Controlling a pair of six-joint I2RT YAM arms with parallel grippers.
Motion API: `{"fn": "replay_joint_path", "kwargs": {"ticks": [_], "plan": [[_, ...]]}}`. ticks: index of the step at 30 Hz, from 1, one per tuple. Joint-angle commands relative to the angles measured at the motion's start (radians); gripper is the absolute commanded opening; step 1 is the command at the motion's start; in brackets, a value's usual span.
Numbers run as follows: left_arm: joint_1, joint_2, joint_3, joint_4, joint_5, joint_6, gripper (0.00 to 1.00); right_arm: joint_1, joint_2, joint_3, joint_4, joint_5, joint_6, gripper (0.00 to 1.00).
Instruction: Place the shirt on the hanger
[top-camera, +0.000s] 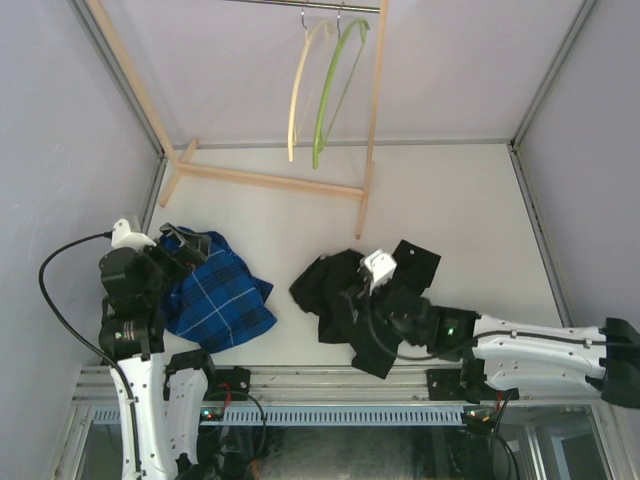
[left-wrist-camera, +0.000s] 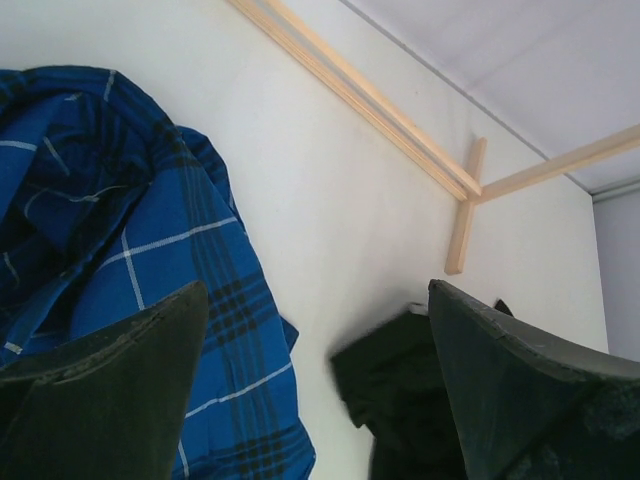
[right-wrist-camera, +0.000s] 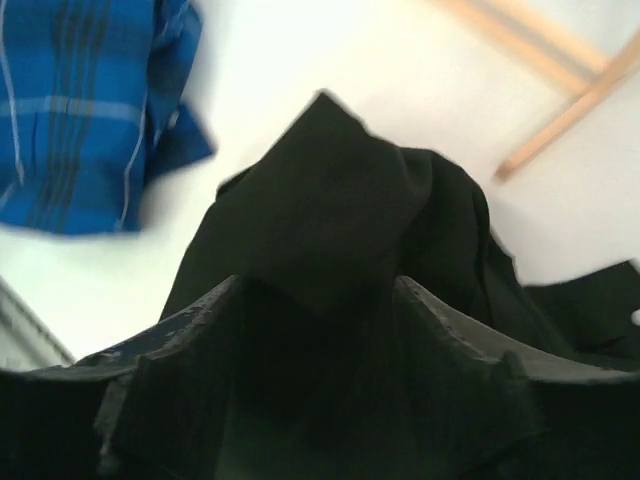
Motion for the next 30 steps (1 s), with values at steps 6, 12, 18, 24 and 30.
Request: {"fn": "replay_joint_path", "kwargs": {"ticks": [6, 12, 18, 24, 30], "plan": [[-0.243, -0.018, -0.039, 0.008, -0.097, -0.049, 0.94, 0.089, -0.102, 0.011, -0.175, -0.001, 0.303, 0.74], [-0.550, 0.046, -0.118, 0.085, -0.306, -0.163, 0.93, -0.134, -0.218, 0.033, -0.400, -0.167, 0.416, 0.73], [-0.691, 0.232, -0.099, 0.248, -0.343, -0.183, 0.94, -0.550, -0.186, 0.084, -0.442, -0.473, 0.382, 0.72], [-0.766, 0.460, -0.035, 0.397, -0.312, -0.201, 0.97, -0.749, 0.022, 0.162, -0.382, -0.700, 0.340, 0.79], [-0.775, 0.636, 0.035, 0.480, -0.299, -0.198, 0.99, -0.769, 0.237, 0.243, -0.326, -0.738, 0.298, 0.82]]}}
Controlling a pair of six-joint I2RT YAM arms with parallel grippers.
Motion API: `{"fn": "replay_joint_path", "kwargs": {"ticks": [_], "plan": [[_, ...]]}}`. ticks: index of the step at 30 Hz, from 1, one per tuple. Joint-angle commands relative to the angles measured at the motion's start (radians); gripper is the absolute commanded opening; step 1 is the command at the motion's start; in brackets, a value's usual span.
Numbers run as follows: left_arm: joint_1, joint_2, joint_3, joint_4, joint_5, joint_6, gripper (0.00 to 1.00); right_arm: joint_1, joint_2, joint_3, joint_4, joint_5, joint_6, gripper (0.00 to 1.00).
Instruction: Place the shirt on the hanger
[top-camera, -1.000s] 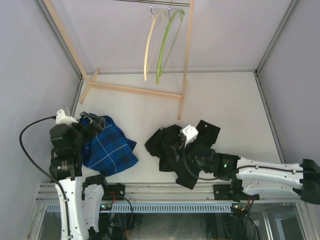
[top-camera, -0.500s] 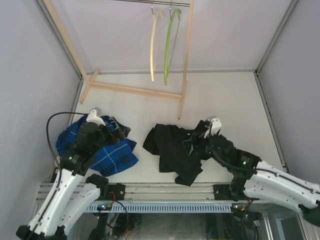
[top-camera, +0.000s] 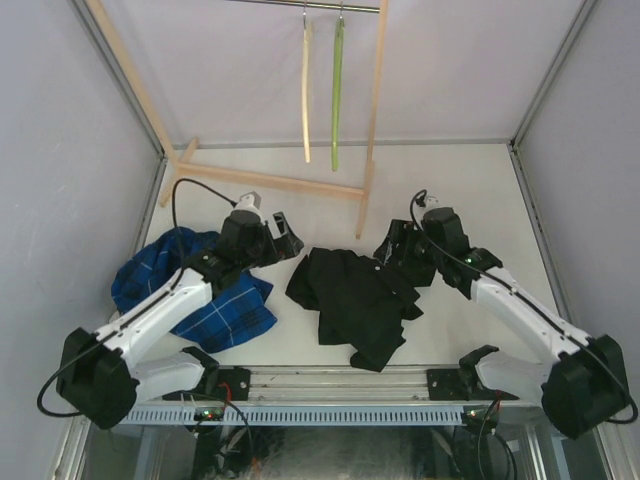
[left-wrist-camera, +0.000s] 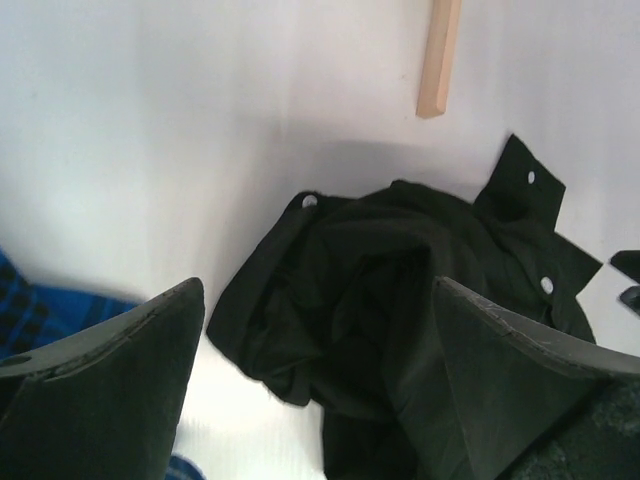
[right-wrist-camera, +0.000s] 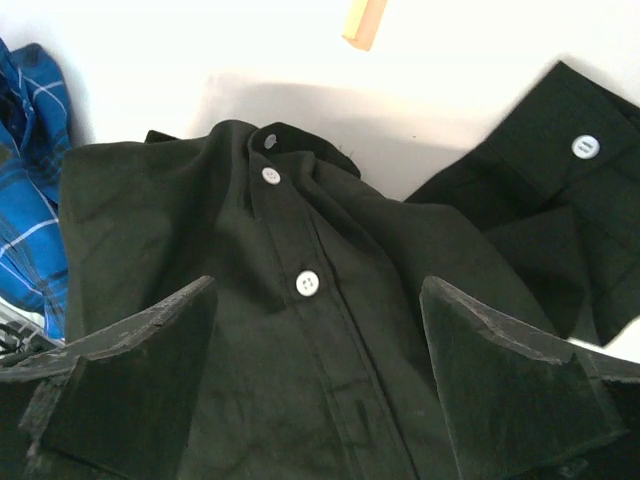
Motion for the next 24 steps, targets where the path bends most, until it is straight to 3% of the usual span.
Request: {"fn": "replay_joint_path", "kwargs": {"ticks": [1, 12, 16, 18, 19, 20, 24], "plan": [[-0.017, 0.098, 0.110, 0.141, 0.007, -0.009, 0.99, -0.009, 0.124, 0.071, 0.091, -0.092, -0.050, 0.82], [-0.164, 0.318, 0.155, 0.209, 0.017, -0.004, 0.97, 0.006, 0.349, 0.100, 0.131, -0.096, -0.063, 0.84], [-0.191, 0.397, 0.115, 0.270, 0.069, -0.025, 0.84, 0.051, 0.394, 0.099, 0.143, -0.099, -0.061, 0.82], [-0.195, 0.416, 0.095, 0.299, 0.090, -0.039, 0.75, 0.069, 0.407, 0.099, 0.153, -0.108, -0.060, 0.74], [-0.196, 0.417, 0.087, 0.310, 0.101, -0.042, 0.69, 0.075, 0.413, 0.098, 0.161, -0.117, -0.058, 0.65], [-0.197, 0.414, 0.083, 0.318, 0.108, -0.042, 0.61, 0.076, 0.409, 0.092, 0.171, -0.131, -0.052, 0.49], [-0.197, 0.352, 0.071, 0.312, 0.097, -0.020, 0.29, 0.076, 0.341, 0.050, 0.211, -0.144, -0.034, 0.15]]}}
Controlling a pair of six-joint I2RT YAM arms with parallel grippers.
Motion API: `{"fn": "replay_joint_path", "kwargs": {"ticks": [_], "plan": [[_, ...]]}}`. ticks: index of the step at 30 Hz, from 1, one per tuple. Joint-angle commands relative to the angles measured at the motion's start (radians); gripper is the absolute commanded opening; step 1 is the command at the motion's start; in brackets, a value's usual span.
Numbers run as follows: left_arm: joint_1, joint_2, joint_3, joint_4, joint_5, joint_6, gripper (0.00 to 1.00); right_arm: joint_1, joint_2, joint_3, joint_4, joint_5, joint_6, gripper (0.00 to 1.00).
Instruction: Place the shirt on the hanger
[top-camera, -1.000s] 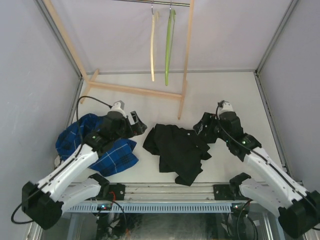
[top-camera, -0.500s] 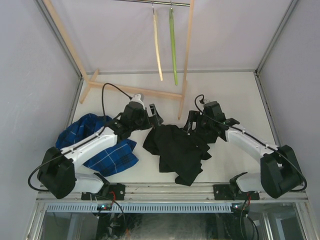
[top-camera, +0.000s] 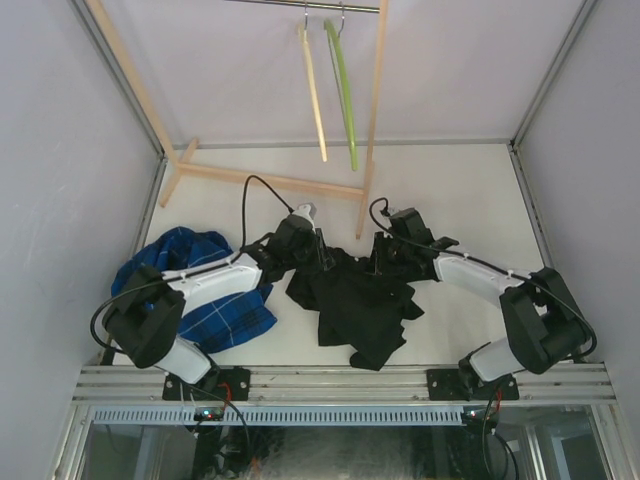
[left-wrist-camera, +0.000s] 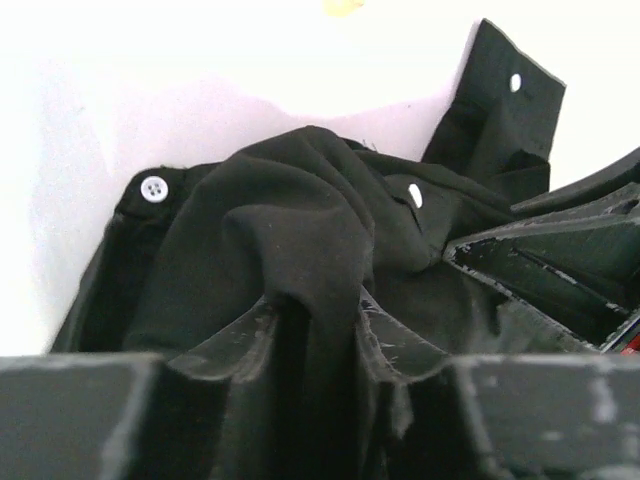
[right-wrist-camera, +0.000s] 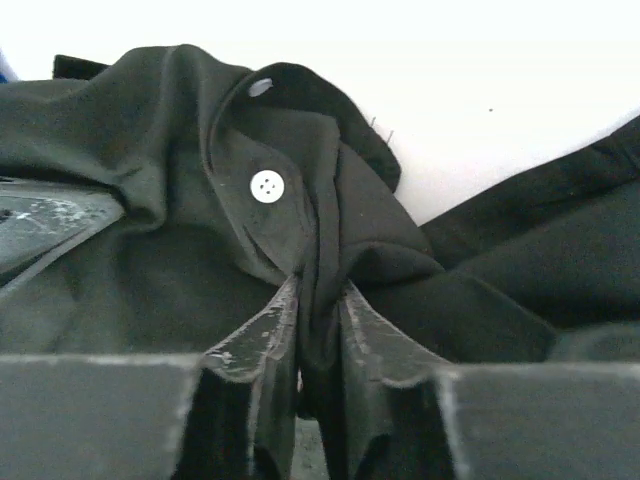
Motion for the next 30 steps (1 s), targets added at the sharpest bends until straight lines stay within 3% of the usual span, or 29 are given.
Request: {"fn": "replay_joint_path", "kwargs": {"ticks": [1, 4, 5, 11, 20, 23, 27, 30], "plan": [[-0.004, -0.096, -0.022, 0.057, 0.007, 0.019, 0.21, 0.009, -0.107, -0.023, 0.094, -0.027, 0.013, 0.08], [-0.004, -0.181, -0.008, 0.010, -0.029, 0.053, 0.01, 0.029, -0.234, -0.041, 0.093, 0.008, -0.007, 0.00], [-0.004, -0.210, 0.005, -0.013, -0.044, 0.071, 0.00, 0.038, -0.282, -0.041, 0.090, 0.028, -0.022, 0.00], [-0.004, -0.386, 0.120, -0.081, -0.156, 0.209, 0.00, 0.051, -0.542, -0.013, 0.150, 0.153, -0.054, 0.00], [-0.003, -0.377, 0.375, -0.101, -0.228, 0.398, 0.00, 0.075, -0.629, 0.048, 0.396, 0.244, -0.204, 0.00], [-0.004, -0.393, 0.317, -0.056, -0.183, 0.408, 0.00, 0.115, -0.651, -0.006, 0.435, 0.274, -0.239, 0.00], [-0.022, -0.423, 0.083, 0.049, -0.027, 0.381, 0.00, 0.226, -0.732, -0.231, 0.476, 0.336, -0.234, 0.00], [-0.114, -0.437, -0.110, 0.122, -0.026, 0.360, 0.01, 0.363, -0.819, -0.384, 0.457, 0.464, -0.196, 0.12]]}}
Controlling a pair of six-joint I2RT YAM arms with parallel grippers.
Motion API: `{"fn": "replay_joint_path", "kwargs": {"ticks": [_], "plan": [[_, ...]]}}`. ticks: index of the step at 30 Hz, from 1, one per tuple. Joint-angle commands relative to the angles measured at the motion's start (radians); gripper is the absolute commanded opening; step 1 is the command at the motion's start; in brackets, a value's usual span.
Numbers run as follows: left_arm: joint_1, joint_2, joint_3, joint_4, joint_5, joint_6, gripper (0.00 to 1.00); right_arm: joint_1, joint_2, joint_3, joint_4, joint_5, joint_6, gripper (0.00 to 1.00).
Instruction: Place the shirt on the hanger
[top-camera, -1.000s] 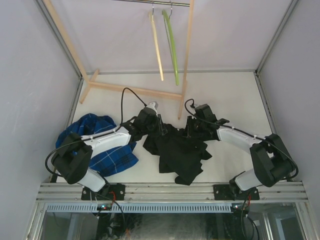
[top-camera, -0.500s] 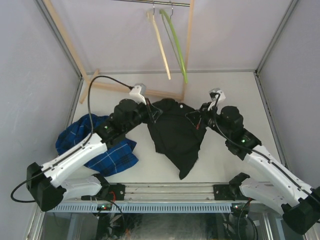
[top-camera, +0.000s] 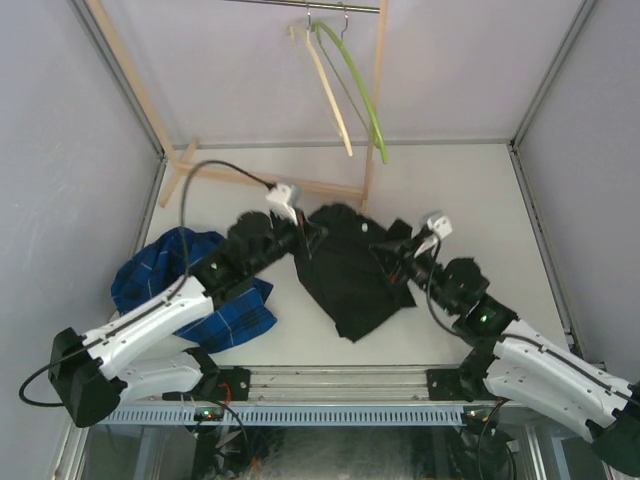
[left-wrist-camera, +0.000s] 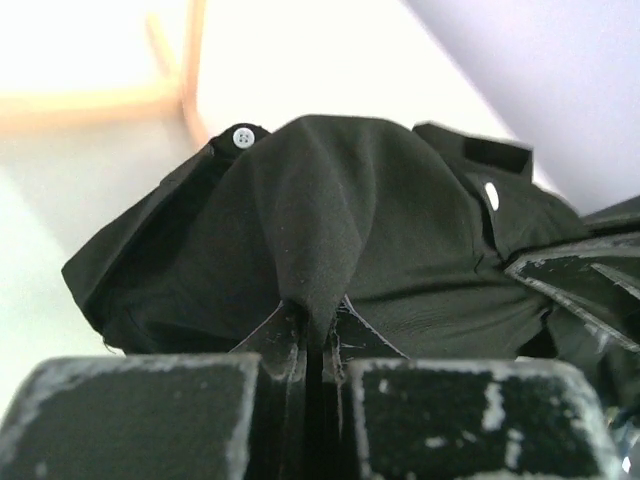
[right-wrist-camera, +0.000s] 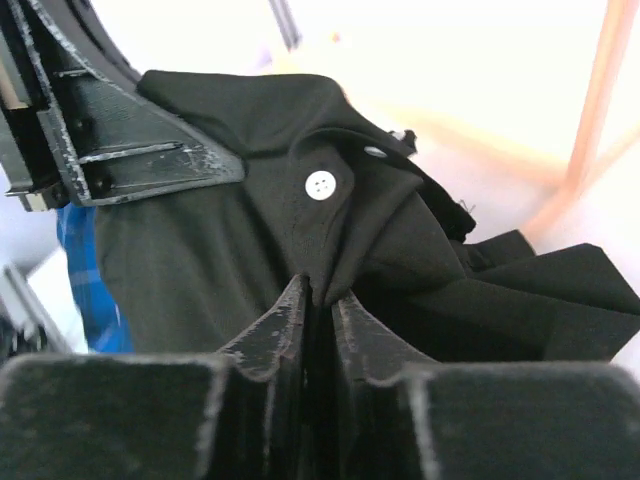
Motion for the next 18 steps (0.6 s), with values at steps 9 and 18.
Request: {"fn": "replay_joint_path", "kwargs": {"ticks": [9, 18], "plan": [[-0.400, -0.059, -0.446, 0.142, -0.131, -0.152, 0.45, 0.501, -0.322, -0.240, -0.484, 0.585, 0.429, 0.60], [-0.438, -0.376, -0.562, -0.068, -0.278, -0.349, 0.93, 0.562, -0.317, -0.027, -1.029, 0.678, 0.698, 0.76]]}}
